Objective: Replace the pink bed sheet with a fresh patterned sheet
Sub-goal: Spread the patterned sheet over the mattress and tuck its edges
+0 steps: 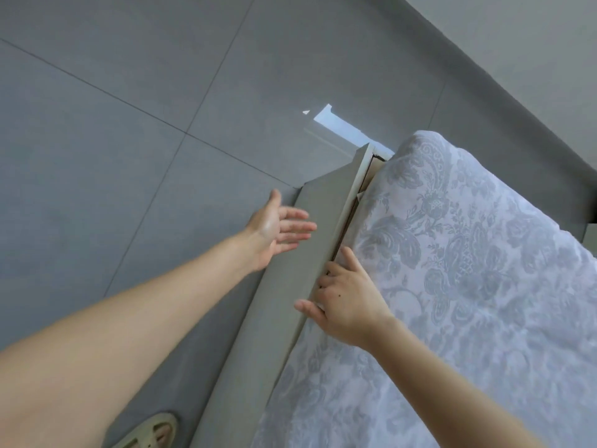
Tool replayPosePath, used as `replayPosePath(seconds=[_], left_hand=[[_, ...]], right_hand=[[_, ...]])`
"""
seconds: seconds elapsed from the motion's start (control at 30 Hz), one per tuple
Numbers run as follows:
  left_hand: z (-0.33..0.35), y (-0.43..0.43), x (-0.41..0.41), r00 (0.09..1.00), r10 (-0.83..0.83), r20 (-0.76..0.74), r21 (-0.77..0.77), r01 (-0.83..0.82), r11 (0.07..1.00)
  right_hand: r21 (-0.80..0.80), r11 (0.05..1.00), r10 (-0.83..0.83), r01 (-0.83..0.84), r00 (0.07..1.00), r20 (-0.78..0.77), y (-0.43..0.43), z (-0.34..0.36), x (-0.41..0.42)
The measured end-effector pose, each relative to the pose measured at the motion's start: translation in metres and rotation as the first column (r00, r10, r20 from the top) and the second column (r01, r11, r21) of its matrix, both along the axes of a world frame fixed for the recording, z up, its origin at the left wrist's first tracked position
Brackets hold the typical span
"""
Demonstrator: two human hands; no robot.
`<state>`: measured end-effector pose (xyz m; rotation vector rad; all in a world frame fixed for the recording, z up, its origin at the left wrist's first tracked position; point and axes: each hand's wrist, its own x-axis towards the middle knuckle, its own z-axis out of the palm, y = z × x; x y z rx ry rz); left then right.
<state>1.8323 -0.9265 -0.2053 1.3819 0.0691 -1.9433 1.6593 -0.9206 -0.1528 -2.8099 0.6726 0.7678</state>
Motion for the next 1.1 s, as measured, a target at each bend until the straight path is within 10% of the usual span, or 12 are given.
replayPosePath(seconds=[0.37,0.57,0.9,1.1], left_hand=[[0.003,0.207,-0.101,0.995,-0.103,0.015,0.020,0.103,0.995],[0.000,0.199,-0.084,0.919,-0.386,0.082,-0.132,0.394,0.910],[-0.010,0.268,-0.097,0.887,-0.442,-0.132,-0.234,0.405,0.884],[-0.015,0.305,-0.128,0.874,-0.426,-0.235,-0.144,0.402,0.904]], right_hand=[[-0.059,0.942,-0.292,0.330,0.895,0.336,0.168,0.051,-0.046],[0.200,0.956,0.218,-0.214,0.976,-0.001,0.297,0.012,-0.069],[0.067,0.984,0.173,-0.167,0.979,-0.103,0.326,-0.011,-0.050],[0.161,0.970,0.240,-0.181,0.808,-0.538,0.330,-0.004,-0.027]])
